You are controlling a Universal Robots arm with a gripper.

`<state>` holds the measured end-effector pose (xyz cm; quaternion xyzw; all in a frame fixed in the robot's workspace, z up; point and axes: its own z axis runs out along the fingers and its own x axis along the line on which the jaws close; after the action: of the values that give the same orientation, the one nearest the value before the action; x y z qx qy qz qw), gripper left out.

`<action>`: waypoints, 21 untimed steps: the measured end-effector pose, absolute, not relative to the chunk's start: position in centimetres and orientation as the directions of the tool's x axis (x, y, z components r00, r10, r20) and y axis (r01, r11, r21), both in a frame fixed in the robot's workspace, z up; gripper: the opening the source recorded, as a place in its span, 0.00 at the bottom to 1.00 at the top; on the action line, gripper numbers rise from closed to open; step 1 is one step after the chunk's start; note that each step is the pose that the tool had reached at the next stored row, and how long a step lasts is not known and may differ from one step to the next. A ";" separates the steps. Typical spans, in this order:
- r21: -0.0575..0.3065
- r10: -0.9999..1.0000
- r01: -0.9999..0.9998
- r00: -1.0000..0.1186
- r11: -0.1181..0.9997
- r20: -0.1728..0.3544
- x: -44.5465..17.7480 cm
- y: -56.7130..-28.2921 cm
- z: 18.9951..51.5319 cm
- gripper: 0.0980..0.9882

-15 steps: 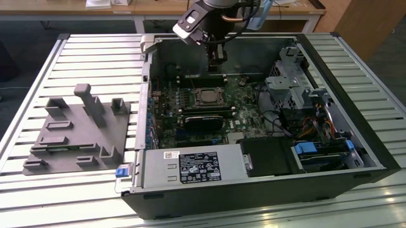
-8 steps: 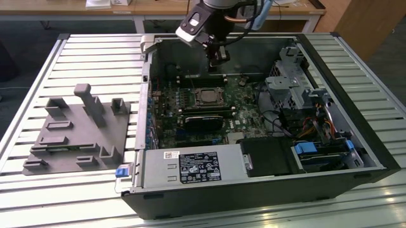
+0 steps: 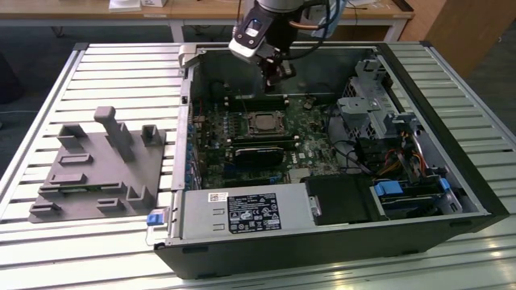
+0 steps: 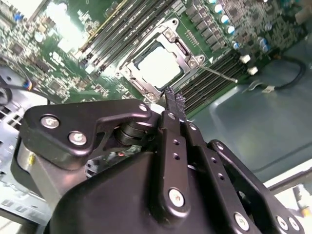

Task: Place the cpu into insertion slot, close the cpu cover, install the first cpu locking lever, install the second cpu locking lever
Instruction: 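Install the first cpu locking lever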

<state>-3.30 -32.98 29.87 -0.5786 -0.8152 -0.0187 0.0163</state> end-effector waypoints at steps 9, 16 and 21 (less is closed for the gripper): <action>0.012 0.876 0.877 -0.480 0.480 0.048 -3.3 -33.0 29.7 0.01; 0.014 0.810 0.811 -0.585 0.585 0.047 -3.3 -33.0 29.5 0.01; 0.017 0.760 0.761 -0.649 0.649 0.044 -3.3 -33.0 29.4 0.01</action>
<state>-3.30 -32.98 29.40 -0.4189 -0.9077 -0.0170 0.0165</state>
